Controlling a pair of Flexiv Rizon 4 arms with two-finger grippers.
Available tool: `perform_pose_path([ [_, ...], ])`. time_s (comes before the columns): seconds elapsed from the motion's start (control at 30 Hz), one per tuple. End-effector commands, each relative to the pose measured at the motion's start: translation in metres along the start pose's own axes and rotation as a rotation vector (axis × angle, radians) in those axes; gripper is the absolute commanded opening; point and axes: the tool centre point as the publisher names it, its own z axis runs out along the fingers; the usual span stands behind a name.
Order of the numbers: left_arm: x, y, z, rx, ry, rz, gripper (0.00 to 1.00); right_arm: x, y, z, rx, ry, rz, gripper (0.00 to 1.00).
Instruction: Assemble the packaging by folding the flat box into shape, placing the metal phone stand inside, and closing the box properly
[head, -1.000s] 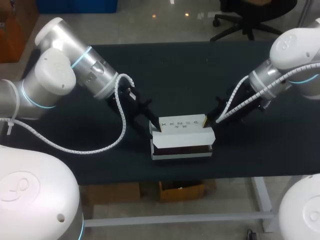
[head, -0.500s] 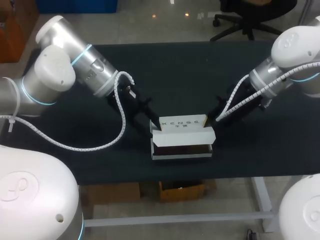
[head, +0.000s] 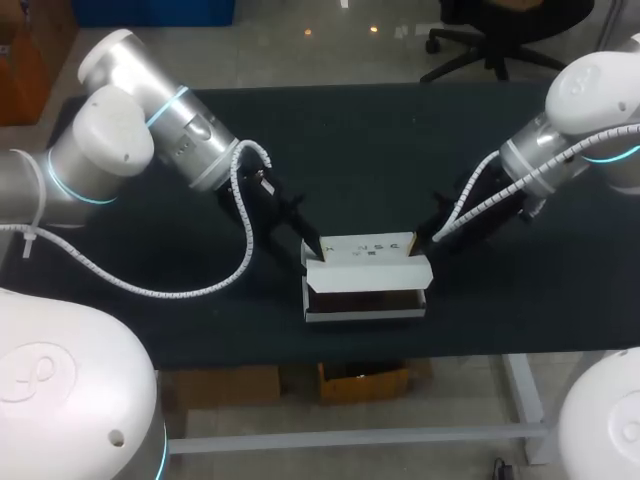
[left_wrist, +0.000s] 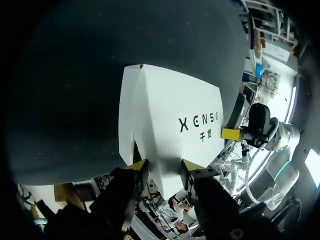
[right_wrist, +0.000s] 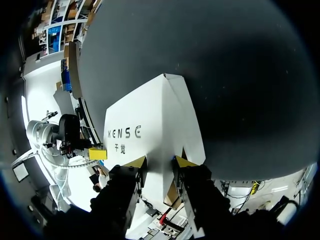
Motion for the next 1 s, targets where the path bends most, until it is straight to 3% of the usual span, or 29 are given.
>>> perform_pose_path([
  [0.03, 0.0083, -0.002, 0.0032, -0.017, -0.005, -0.002, 0.41, 0.0066, -0.002, 0.0006, 0.01, -0.002, 0.0, 0.31],
  [1.0, 0.0146, -0.001, -0.0015, -0.096, 0.017, -0.042, 0.44, 0.0092, -0.0027, 0.0035, 0.068, 0.009, 0.037, 0.32],
])
